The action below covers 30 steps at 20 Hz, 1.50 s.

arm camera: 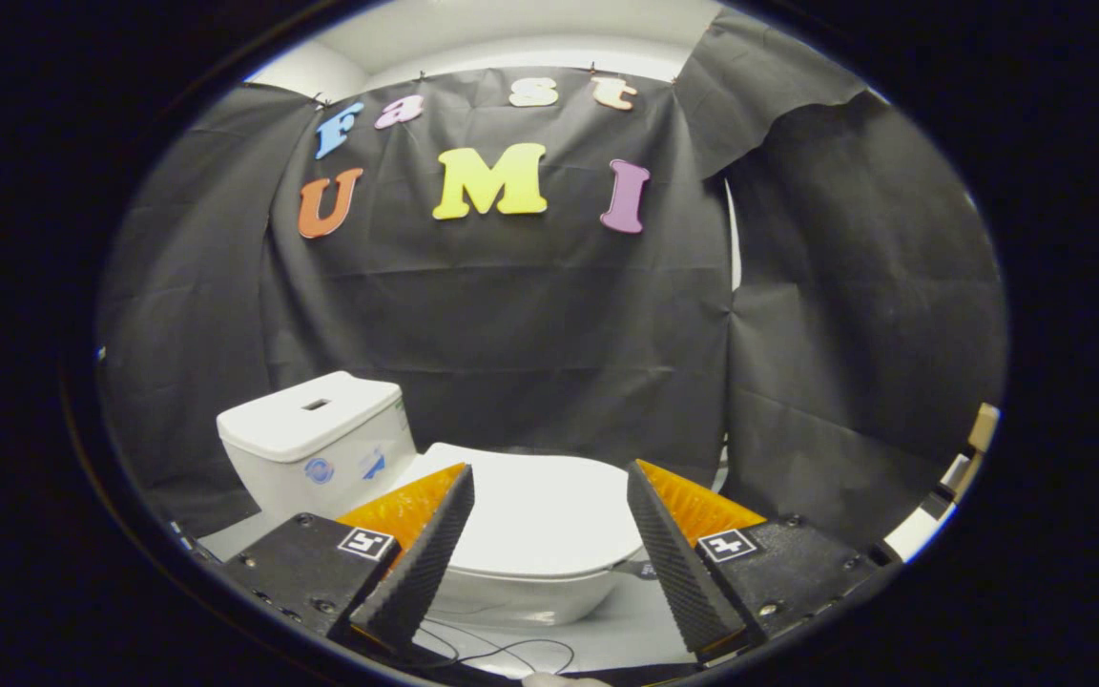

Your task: Open the toilet lid.

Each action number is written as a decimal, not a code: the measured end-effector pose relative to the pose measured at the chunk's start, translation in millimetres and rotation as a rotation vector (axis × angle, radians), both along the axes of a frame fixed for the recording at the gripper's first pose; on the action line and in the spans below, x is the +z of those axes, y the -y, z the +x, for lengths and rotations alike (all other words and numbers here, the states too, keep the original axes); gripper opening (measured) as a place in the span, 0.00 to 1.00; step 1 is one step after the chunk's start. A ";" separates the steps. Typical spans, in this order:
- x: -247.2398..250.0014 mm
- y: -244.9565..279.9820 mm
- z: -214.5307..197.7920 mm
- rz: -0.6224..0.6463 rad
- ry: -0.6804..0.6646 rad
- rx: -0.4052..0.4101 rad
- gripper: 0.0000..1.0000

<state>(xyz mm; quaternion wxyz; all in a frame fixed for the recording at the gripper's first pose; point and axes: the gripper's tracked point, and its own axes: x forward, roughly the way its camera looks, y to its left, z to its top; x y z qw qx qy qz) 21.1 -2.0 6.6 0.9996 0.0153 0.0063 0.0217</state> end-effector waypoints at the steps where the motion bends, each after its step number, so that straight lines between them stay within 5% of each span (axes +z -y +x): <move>1: 2.1 4.2 5.4 0.011 -0.004 0.001 1.00; 11: -3.5 62.1 78.5 0.212 -0.067 0.001 1.00; 22: -101.5 113.4 131.7 0.504 -0.311 0.001 1.00; 30: -168.1 158.7 144.8 0.700 -0.417 -0.093 0.98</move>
